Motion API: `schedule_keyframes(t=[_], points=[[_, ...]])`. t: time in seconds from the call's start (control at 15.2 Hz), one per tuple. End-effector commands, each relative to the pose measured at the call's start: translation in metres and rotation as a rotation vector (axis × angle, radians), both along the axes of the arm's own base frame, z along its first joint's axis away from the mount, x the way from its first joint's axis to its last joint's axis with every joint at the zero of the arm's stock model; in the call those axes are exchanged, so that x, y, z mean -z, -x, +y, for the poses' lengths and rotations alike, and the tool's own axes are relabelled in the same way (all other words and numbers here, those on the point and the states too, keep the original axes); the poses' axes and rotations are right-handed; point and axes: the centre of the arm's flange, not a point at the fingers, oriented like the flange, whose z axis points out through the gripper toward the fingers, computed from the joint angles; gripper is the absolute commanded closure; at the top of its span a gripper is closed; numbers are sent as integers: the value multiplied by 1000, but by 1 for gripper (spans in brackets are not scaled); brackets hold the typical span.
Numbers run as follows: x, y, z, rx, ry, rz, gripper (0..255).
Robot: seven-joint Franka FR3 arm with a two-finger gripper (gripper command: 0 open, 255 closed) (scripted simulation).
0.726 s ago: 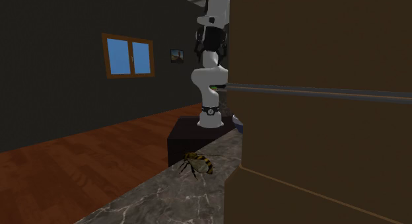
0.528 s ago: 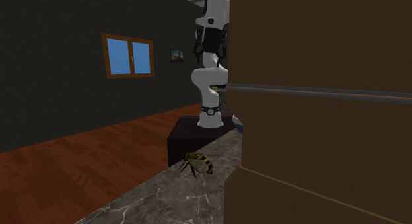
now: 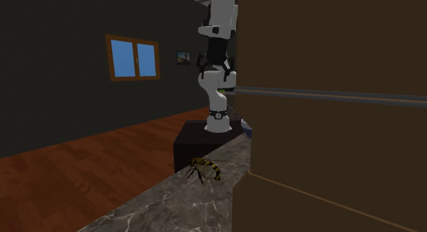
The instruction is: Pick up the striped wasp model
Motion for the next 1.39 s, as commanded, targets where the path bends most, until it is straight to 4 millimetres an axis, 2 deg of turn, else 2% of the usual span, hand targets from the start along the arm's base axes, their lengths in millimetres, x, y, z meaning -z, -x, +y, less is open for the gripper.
schedule_keyframes(t=[0.0, 1.32], points=[[15, -21, -4, -5, -7, -3, 0], [146, -246, -27, -54, -76, -14, 0]])
